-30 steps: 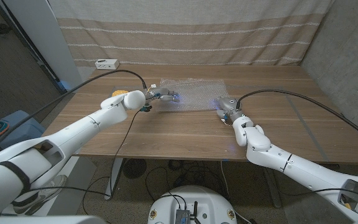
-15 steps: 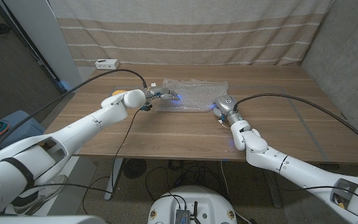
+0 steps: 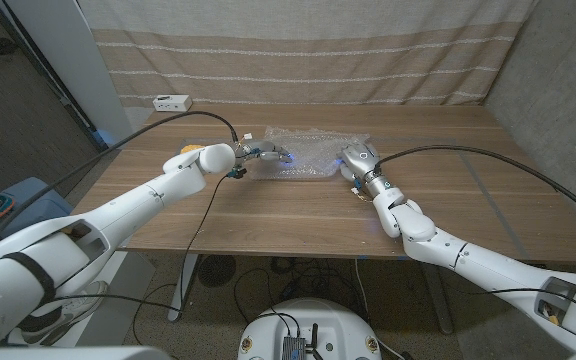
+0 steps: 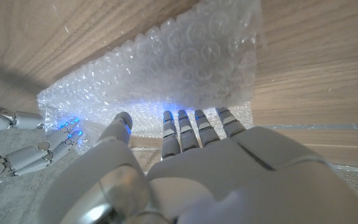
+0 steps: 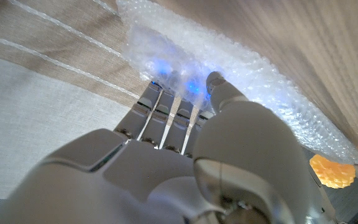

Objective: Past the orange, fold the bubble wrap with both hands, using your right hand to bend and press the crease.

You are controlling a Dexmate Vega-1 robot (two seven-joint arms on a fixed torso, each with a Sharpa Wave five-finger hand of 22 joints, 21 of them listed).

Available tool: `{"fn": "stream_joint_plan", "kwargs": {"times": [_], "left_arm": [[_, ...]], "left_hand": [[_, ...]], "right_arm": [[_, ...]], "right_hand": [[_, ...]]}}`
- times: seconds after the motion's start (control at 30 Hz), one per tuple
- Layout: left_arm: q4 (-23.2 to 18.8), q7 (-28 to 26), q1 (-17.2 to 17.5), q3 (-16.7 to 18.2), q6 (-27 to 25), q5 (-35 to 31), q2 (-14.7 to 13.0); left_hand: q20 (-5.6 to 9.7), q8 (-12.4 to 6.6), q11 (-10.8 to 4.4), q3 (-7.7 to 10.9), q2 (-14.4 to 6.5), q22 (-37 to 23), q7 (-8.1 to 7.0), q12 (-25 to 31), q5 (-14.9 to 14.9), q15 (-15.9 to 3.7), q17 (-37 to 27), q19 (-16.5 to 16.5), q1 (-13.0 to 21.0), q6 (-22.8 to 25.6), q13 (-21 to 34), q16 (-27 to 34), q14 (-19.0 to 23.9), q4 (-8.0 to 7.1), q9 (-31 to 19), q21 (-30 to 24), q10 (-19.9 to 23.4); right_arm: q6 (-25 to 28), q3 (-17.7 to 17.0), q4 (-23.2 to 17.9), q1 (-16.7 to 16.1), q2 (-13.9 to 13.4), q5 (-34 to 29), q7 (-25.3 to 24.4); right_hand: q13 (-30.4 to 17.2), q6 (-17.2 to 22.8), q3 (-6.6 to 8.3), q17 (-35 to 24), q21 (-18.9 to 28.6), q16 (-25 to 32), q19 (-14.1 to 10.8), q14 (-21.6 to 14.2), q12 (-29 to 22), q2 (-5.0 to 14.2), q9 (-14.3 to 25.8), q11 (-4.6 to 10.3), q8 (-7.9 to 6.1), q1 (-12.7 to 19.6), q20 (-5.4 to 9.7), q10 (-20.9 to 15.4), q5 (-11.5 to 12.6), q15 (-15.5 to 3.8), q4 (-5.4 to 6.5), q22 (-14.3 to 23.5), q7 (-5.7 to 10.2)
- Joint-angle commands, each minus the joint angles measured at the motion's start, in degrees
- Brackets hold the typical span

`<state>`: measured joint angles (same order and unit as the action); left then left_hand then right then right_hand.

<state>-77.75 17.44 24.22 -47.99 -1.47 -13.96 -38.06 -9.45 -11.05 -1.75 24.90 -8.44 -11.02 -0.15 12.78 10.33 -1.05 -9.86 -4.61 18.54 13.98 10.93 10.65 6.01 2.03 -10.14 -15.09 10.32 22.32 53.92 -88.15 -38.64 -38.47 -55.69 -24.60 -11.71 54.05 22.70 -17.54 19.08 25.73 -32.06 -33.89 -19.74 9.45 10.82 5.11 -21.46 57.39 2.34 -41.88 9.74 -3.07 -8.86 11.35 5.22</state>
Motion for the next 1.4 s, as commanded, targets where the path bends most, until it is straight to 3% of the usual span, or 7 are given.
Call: {"fn": "stream_joint_plan", "kwargs": {"times": [0.03,0.37,0.77,1.4], "left_arm": [[-3.8,0.2,0.4,-0.7,-3.2,-3.6,-1.7],[-8.3,-0.7,0.8,-1.8,-7.8,-9.8,-2.7],[-7.1,0.8,0.1,-1.7,-7.6,-9.9,-2.0],[-6.1,1.7,0.1,-1.6,-6.9,-9.2,-2.0]], "left_hand": [[-0.83,-0.15,0.52,0.01,0.3,-0.4,-0.19,-0.2,-0.4,0.66,-0.1,0.1,-0.9,0.7,-0.1,0.0,0.4,-0.38,0.0,-0.1,0.3],[-2.19,-0.52,1.87,-0.12,0.8,-0.4,-0.56,0.8,-0.4,2.43,-0.2,0.9,-2.4,3.3,0.0,0.5,2.3,-0.85,-0.1,0.5,4.0],[-2.31,-0.46,2.17,-0.07,1.0,-0.4,-0.22,0.8,-0.4,2.19,-0.2,0.4,-2.9,4.1,0.1,0.3,2.4,-0.91,-0.1,0.3,4.7],[-2.01,0.02,2.16,-0.33,1.6,-0.4,-0.27,0.4,-0.4,1.86,-0.2,0.5,-3.8,3.6,0.1,0.0,1.9,-1.07,-0.1,0.5,4.3]], "right_arm": [[-3.3,0.3,-0.1,3.5,-2.1,-5.8,-0.4],[-4.2,-0.5,-0.4,3.4,-2.2,-9.2,-4.5],[-5.0,-0.9,0.3,4.0,-2.1,-12.6,-9.5],[-13.1,2.9,7.1,11.3,2.5,-14.7,-16.3]], "right_hand": [[-0.1,0.4,0.43,0.0,0.4,0.0,-0.4,-0.5,-0.1,0.25,0.1,0.25,0.04,0.5,0.19,-0.2,0.4,-9.56,-0.08,0.1,0.08],[-0.1,0.7,0.6,0.1,0.4,-0.3,-0.3,-0.3,0.1,0.1,0.1,0.55,0.06,0.7,0.2,-0.3,0.4,-9.58,-0.18,0.1,0.06],[-0.1,1.3,0.91,0.3,0.4,-0.9,0.0,0.2,0.5,-0.26,0.1,0.98,0.1,1.3,0.38,-0.2,0.4,-9.83,-0.57,0.1,0.08],[-0.1,1.6,0.9,0.2,0.6,-1.0,0.1,0.2,0.9,-0.52,0.0,1.55,0.35,1.6,0.65,-0.3,0.4,-9.86,-0.57,0.1,0.43]]}}
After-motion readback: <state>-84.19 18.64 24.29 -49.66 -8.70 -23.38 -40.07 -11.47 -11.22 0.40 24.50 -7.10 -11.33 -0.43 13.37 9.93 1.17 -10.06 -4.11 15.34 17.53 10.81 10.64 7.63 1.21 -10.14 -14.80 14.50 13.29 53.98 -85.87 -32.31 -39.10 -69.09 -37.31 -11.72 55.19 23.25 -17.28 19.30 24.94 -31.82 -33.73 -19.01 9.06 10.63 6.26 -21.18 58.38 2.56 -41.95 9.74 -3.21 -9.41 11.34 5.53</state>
